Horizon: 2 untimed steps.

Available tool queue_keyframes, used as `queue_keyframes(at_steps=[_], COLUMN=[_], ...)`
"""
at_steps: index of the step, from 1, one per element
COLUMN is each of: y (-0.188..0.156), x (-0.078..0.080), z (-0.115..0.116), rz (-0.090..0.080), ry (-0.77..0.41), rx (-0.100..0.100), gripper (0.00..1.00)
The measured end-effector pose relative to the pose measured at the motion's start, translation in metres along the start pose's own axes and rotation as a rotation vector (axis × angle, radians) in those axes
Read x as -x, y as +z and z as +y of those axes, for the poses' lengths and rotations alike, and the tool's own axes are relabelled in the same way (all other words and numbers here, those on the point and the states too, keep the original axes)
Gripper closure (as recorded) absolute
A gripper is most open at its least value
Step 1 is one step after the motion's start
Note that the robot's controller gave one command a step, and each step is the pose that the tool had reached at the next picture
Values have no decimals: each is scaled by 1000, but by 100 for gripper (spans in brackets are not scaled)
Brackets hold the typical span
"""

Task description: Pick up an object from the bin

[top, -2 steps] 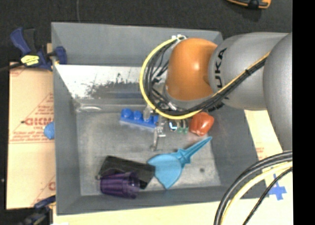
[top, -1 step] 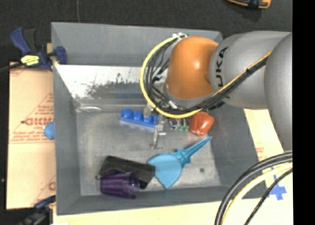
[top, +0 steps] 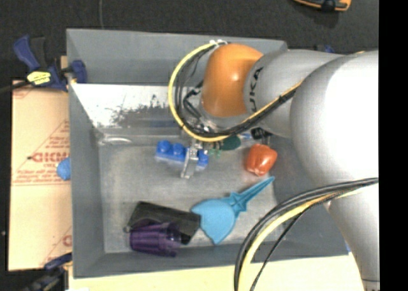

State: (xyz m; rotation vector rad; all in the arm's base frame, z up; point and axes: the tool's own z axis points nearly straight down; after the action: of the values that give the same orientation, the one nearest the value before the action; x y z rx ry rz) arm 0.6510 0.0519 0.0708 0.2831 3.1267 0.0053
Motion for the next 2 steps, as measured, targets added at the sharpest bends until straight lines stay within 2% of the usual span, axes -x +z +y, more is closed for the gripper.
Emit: queue_keyframes(at_steps=[1,2], y=[-49,-8], x=[-1,0], z=[5,0], rz=[-8,-2], ry=[-57,-14], rx=[0,-1], gripper=[0,0])
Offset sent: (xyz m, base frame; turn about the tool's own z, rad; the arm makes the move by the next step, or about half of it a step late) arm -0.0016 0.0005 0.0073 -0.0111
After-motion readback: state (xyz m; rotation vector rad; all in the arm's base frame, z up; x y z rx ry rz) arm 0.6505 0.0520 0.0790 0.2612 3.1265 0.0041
